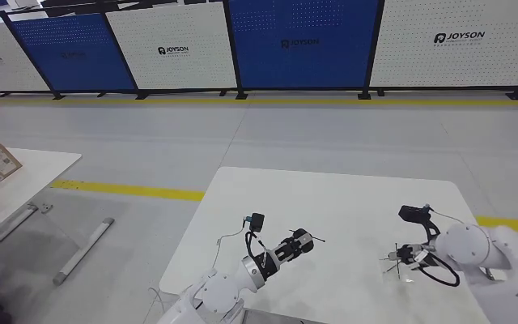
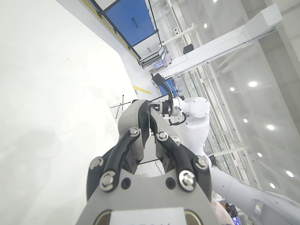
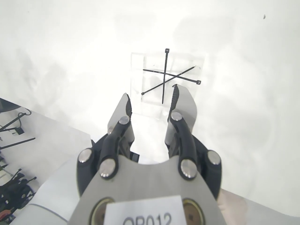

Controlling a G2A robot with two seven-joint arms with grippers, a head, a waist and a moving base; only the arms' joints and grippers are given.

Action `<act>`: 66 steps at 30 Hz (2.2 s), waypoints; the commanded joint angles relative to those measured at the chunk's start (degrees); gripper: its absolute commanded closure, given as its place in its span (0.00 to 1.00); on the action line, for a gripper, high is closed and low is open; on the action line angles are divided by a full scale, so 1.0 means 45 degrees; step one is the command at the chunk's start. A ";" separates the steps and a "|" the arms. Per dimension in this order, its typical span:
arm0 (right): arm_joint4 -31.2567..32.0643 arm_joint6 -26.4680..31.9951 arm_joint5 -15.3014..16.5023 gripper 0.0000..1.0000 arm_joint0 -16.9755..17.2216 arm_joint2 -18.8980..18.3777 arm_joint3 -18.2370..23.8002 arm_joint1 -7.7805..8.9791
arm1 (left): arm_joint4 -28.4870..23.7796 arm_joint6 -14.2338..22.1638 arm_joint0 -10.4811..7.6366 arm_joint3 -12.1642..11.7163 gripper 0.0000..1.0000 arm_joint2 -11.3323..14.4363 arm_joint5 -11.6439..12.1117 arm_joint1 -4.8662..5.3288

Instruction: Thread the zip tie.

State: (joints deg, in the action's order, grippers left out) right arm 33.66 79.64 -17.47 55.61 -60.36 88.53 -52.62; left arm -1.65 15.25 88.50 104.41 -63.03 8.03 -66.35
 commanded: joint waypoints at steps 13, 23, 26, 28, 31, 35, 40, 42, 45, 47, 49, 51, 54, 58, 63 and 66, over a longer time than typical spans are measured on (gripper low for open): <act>-0.0788 0.0000 -0.0447 0.66 -0.1789 0.2012 -0.2030 -0.0124 | 0.0000 0.0000 0.0000 0.0000 1.00 0.0000 0.0000 0.0000; -0.1199 0.0000 -0.0447 0.73 -0.2824 0.3273 -0.3209 -0.0477 | 0.0000 0.0000 0.0000 0.0000 1.00 0.0000 0.0000 0.0000; -0.1326 0.0000 -0.0447 0.74 -0.3057 0.3554 -0.3550 -0.0573 | 0.0000 0.0000 0.0000 0.0000 1.00 0.0000 0.0000 0.0000; -0.1380 0.0000 -0.0447 0.74 -0.3180 0.3698 -0.3737 -0.0624 | 0.0000 0.0000 0.0000 0.0000 1.00 0.0000 0.0000 0.0000; -0.1467 0.0000 -0.0447 0.75 -0.3351 0.3898 -0.3995 -0.0707 | 0.0000 0.0000 0.0000 0.0000 1.00 0.0000 0.0000 0.0000; -0.1527 0.0000 -0.0447 0.76 -0.3522 0.4134 -0.4299 -0.0808 | 0.0000 0.0000 0.0000 0.0000 1.00 0.0000 0.0000 0.0000; -0.1586 0.0000 -0.0447 0.76 -0.3683 0.4311 -0.4588 -0.0917 | 0.0000 0.0000 0.0000 0.0000 1.00 0.0000 0.0000 0.0000; -0.1603 0.0000 -0.0447 0.78 -0.3724 0.4359 -0.4683 -0.0949 | 0.0000 0.0000 0.0000 0.0000 1.00 0.0000 0.0000 0.0000; -0.1633 0.0000 -0.0447 0.77 -0.3813 0.4445 -0.4847 -0.1007 | 0.0000 0.0000 0.0000 0.0000 1.00 0.0000 0.0000 0.0000; -0.1678 0.0000 -0.0447 0.79 -0.3891 0.4512 -0.4999 -0.1054 | 0.0000 0.0000 0.0000 0.0000 1.00 0.0000 0.0000 0.0000; -0.1724 0.0000 -0.0447 0.80 -0.3959 0.4585 -0.5132 -0.1098 | 0.0000 0.0000 0.0000 0.0000 1.00 0.0000 0.0000 0.0000; -0.1771 0.0000 -0.0447 0.80 -0.4041 0.4679 -0.5259 -0.1152 | 0.0000 0.0000 0.0000 0.0000 1.00 0.0000 0.0000 0.0000; -0.1826 0.0000 -0.0447 0.87 -0.4144 0.4787 -0.5408 -0.1214 | 0.0000 0.0000 0.0000 0.0000 1.00 0.0000 0.0000 0.0000; -0.1885 0.0000 -0.0447 1.00 -0.4234 0.4872 -0.5553 -0.1260 | 0.0000 0.0000 0.0000 0.0000 1.00 0.0000 0.0000 0.0000; -0.1887 0.0000 -0.0447 1.00 -0.4207 0.4809 -0.5456 -0.1222 | 0.0000 0.0000 0.0000 0.0000 1.00 0.0000 0.0000 0.0000; -0.1805 0.0000 -0.0447 1.00 -0.4043 0.4617 -0.5116 -0.1119 | 0.0000 0.0000 0.0000 0.0000 1.00 0.0000 0.0000 0.0000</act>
State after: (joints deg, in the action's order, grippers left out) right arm 25.40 79.64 -19.48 37.14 -39.24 64.91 -57.83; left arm -1.65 15.25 88.50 104.41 -63.03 8.03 -66.35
